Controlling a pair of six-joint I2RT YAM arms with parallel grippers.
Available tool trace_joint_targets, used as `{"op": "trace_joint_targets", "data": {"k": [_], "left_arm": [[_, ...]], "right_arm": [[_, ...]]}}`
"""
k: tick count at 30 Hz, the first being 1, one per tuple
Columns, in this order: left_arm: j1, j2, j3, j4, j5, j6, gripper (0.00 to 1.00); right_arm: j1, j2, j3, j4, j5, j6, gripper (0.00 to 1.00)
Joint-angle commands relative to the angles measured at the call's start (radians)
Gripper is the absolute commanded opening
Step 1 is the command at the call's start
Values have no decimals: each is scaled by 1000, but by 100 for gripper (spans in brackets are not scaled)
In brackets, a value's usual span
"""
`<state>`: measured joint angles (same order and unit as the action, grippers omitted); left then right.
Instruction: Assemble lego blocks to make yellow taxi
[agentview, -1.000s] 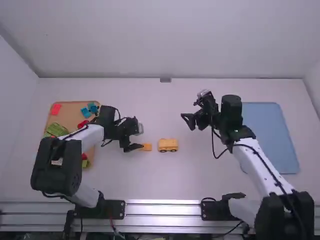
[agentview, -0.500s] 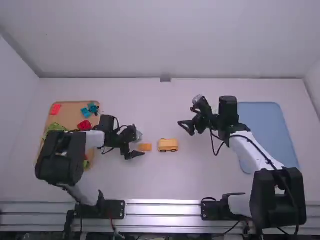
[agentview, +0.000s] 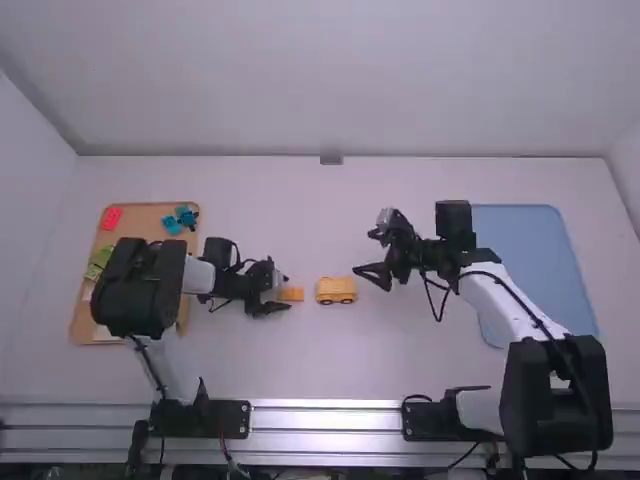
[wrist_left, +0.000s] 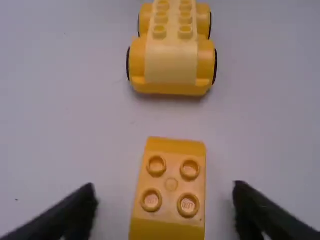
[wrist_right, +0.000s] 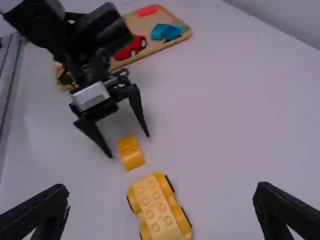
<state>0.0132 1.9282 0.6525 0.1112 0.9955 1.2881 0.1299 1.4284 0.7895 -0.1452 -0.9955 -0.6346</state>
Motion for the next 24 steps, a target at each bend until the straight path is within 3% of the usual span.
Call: {"op": "trace_joint_targets", "data": {"k": [1,2,3,5,8,15,19,23,24], "left_arm": [[-4,21,-5,3,34,19,64],[-6,29,-5,10,33,26,57],[-6,30,-5,11,33,28,56],[-6,35,-5,14,37,29,36],[-6,35,-6,21,37,27,19],[-5,16,-6,15,66,34,20],[-8,-77,-6,-16,136,-13,17],[-11,-172,-6,-64,149,-20,13],[-27,-214,-6,-89,139,-23,15]], "right_arm": [[-4,4,-19,7,-64,-74,99],[-4,4,-32,29,-75,-73,99],[-4,4,-36,35,-76,-72,99],[-6,4,-60,82,-81,-69,99],[-6,4,-69,103,-81,-70,99],[-6,4,-71,111,-46,-82,99],[-6,4,-127,66,70,-268,99],[-6,30,-261,267,20,-287,99],[-6,82,-321,446,0,-213,99]]}}
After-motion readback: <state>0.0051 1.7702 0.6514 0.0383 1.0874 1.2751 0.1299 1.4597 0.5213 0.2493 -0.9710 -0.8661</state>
